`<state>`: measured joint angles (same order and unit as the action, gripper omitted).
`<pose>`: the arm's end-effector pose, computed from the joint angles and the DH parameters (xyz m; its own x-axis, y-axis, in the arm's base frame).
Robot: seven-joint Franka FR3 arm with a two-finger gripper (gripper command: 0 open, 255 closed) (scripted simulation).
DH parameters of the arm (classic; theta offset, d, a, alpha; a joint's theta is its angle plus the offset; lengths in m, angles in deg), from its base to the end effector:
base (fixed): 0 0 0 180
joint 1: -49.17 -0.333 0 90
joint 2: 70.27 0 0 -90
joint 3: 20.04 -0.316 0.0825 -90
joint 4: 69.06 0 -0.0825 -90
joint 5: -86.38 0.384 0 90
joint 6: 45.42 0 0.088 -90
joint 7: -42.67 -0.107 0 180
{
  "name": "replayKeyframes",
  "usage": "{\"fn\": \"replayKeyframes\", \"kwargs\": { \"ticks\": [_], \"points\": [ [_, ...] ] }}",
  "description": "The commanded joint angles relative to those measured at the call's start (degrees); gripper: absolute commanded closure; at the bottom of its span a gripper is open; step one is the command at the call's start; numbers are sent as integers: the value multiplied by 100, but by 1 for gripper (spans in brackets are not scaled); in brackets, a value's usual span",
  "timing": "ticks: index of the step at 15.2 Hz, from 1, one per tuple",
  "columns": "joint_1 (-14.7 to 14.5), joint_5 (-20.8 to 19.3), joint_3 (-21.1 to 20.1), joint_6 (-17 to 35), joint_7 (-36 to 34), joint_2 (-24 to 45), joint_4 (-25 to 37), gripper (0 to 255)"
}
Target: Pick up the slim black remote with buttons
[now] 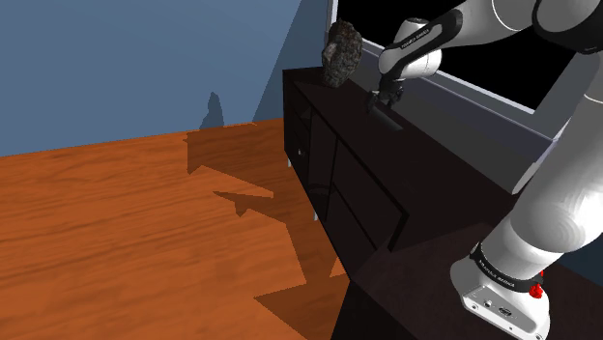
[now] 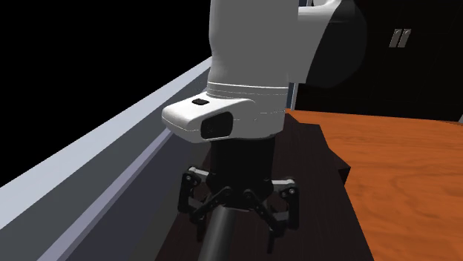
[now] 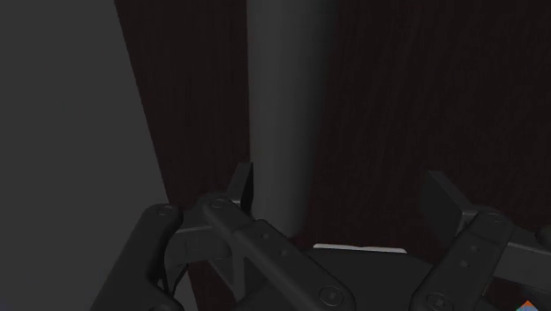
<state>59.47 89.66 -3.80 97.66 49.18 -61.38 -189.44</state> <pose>0.5298 -0.2609 0.3739 0.9009 -0.3589 0.2439 -0.3761 -0.9262 0.0265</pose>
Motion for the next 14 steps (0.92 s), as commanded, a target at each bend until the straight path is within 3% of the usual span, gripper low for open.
{"fn": "replayKeyframes", "kwargs": {
  "ticks": [1, 3, 4, 14],
  "points": [
    [154, 71, 111, 195, 82, 181, -143, 0],
    [156, 70, 108, 195, 82, 181, -143, 0],
    [167, 79, 111, 159, 98, 205, -86, 255],
    [161, 41, 105, 125, 62, 132, -119, 255]
  ]
}}
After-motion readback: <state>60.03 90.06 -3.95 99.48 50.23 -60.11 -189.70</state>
